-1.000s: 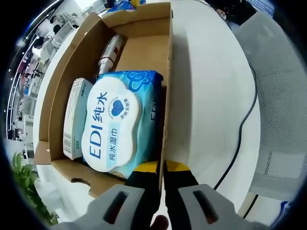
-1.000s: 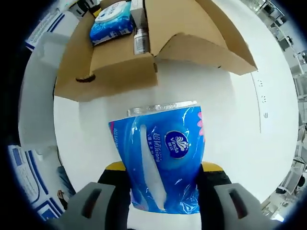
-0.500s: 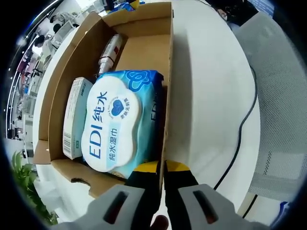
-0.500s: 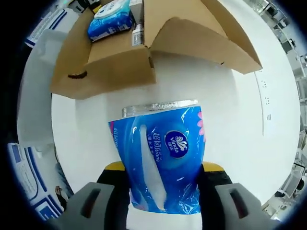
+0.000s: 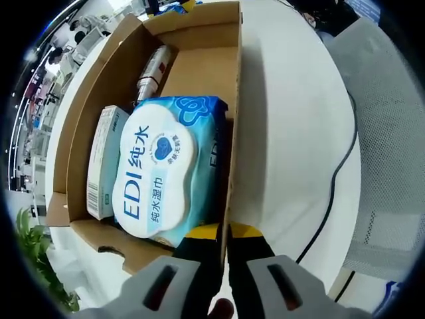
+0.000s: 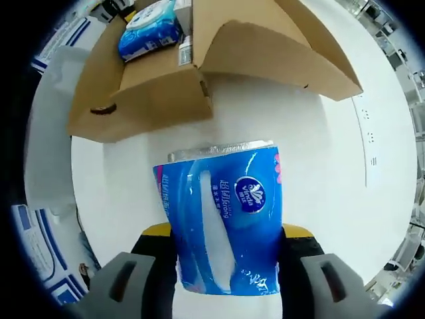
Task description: Operate the shoe box by opening the lid, removing the specified soft item, and placing it in the target area until the item is outside and the box remains undamaged.
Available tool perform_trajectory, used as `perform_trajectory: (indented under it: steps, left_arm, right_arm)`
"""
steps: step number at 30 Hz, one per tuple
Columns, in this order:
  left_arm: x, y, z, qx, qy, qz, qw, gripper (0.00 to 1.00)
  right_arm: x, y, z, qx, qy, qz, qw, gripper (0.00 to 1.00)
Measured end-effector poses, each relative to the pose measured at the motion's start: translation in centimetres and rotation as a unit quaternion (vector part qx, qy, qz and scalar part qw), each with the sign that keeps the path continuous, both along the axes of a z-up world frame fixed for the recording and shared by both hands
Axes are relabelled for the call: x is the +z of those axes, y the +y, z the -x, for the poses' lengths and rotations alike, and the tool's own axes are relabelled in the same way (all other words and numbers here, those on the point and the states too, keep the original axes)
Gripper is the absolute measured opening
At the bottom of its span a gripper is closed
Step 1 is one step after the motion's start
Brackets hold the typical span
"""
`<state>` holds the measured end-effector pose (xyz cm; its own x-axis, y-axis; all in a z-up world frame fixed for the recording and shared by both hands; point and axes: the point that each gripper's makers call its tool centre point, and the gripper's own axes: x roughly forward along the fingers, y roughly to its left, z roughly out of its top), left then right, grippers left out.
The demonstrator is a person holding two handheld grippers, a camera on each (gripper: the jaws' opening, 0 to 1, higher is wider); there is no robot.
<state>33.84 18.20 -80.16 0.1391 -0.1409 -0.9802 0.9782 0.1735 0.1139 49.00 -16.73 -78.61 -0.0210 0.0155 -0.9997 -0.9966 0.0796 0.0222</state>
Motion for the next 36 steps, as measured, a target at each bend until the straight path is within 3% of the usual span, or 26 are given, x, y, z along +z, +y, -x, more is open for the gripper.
perform_trajectory:
  steps: [10, 17, 24, 30, 36]
  left_arm:
    - [0.0, 0.1, 0.2, 0.001, 0.005, -0.011, 0.9999, 0.01]
    - [0.1, 0.2, 0.2, 0.003, 0.006, -0.018, 0.9998, 0.01]
    - [0.2, 0.3, 0.3, 0.003, 0.005, -0.019, 0.9998, 0.01]
    - [0.2, 0.5, 0.2, 0.0, 0.004, -0.018, 0.9998, 0.01]
    - [0.3, 0.5, 0.2, -0.002, -0.001, -0.016, 0.9999, 0.01]
  right_arm:
    - [2.2, -0.2, 0.4, -0.004, -0.049, -0.02, 0.9986, 0.59]
    - [4.4, -0.5, 1.5, -0.045, -0.068, -0.04, 0.9959, 0.58]
    - [6.6, 0.6, 3.6, -0.114, -0.088, -0.089, 0.9855, 0.57]
    - [8.4, 1.3, 5.5, -0.127, -0.107, -0.098, 0.9811, 0.56]
    - [10.4, 2.0, 6.9, -0.11, -0.141, -0.103, 0.9784, 0.53]
